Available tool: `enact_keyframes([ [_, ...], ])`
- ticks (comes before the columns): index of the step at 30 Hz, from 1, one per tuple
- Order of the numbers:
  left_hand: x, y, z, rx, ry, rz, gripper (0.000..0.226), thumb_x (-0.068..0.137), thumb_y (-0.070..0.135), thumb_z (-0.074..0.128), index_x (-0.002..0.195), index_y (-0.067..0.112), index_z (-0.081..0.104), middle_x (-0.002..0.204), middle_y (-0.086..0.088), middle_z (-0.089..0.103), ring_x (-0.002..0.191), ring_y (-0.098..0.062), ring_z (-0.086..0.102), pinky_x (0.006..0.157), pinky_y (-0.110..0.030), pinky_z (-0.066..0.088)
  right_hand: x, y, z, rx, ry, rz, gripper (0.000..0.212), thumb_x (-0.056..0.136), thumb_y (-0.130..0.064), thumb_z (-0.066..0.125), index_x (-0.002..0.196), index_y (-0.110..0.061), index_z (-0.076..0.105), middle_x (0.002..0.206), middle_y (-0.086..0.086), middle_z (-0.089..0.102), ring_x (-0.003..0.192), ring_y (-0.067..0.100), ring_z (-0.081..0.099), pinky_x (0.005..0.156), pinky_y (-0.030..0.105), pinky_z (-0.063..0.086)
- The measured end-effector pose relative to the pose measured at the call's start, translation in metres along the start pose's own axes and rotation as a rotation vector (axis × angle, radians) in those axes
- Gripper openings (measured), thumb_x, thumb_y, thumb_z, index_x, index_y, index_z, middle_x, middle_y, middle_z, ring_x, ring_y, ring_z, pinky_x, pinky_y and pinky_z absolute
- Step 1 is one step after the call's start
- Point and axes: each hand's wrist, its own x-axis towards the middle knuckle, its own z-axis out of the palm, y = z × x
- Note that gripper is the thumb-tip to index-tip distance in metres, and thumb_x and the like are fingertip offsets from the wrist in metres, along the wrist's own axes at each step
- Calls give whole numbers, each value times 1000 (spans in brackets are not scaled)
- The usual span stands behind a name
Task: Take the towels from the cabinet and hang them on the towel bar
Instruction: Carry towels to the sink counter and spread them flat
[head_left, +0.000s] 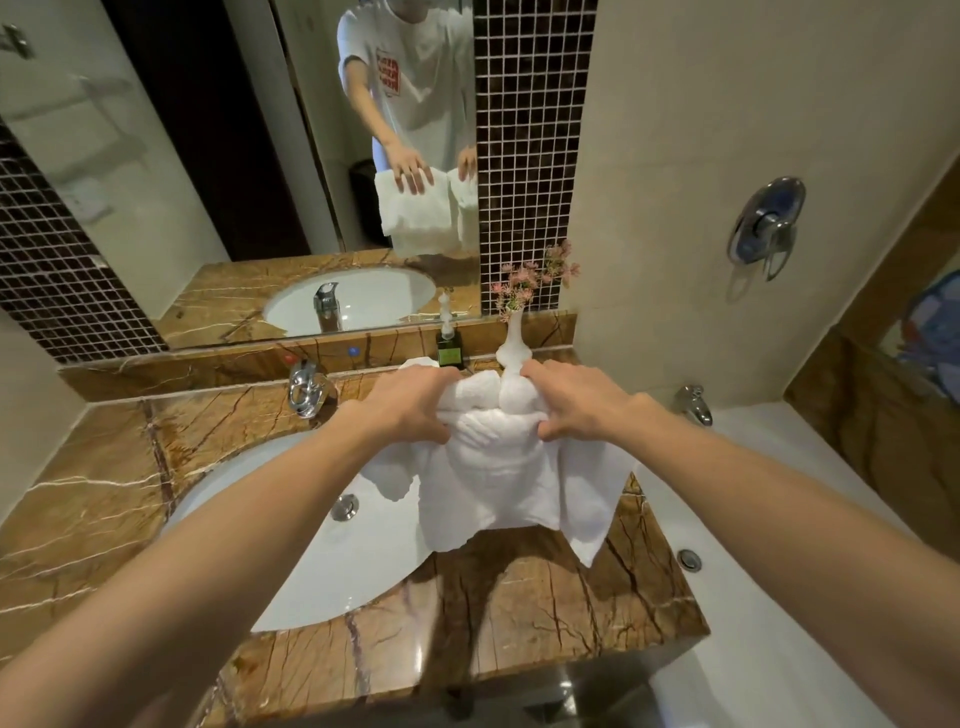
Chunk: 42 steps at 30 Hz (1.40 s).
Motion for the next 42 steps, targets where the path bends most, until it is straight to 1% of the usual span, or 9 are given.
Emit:
enact_keyframes([
  [7,31,-10,7,-41,-29,45,49,65,29,73,110,22,55,102,2,63,90,-20,57,71,-36,50,17,12,4,0,-23,42,58,74,-38,73,119,-18,41,110,5,57,91,25,56,75,41,50],
  [14,62,-13,14,-78,18,91,51,69,30,74,115,26,53,110,1,63,96,-20,57,70,-32,42,35,28,6,-35,-11,118,64,75,-39,73,125,-17,39,116,8,57,97,28,57,79,43,51],
  [18,77,-11,13,-70,72,98,56,72,31,73,122,27,49,111,0,60,98,-21,55,69,-31,35,43,39,0,-64,6,151,62,75,-36,72,123,-16,39,110,9,56,91,29,57,73,41,51],
  [21,92,-13,17,-64,82,106,60,71,33,72,125,30,47,114,0,59,103,-22,55,69,-32,37,48,48,-2,-75,4,168,61,76,-33,71,124,-15,38,108,10,55,87,30,56,67,38,47],
  [27,115,-13,27,-73,58,92,60,71,33,72,126,30,47,112,1,59,101,-21,55,69,-32,38,64,64,3,-64,-27,162,62,76,-33,73,124,-15,38,105,8,55,84,26,56,71,41,51],
  [32,135,-18,38,-77,70,67,60,70,36,73,124,32,47,110,2,59,98,-20,55,73,-35,47,81,78,9,-56,-36,138,64,74,-31,73,124,-14,38,103,9,55,83,28,56,68,40,50],
  [35,148,-17,41,-52,113,51,61,72,35,73,126,30,47,112,0,59,100,-22,53,77,-37,45,90,88,9,-58,-20,134,62,75,-31,73,123,-14,39,102,9,55,82,26,55,66,39,49],
  [39,161,-16,42,-13,181,22,65,75,30,71,133,28,43,122,-3,55,110,-26,49,86,-42,43,97,97,9,-83,53,125,59,76,-26,71,124,-13,40,106,10,52,84,27,53,65,38,47],
  [42,162,-17,59,3,214,4,65,77,28,68,136,26,41,129,-5,51,115,-28,47,91,-45,43,96,98,21,-95,113,110,57,77,-18,67,126,-12,40,109,12,50,90,28,50,63,35,39],
])
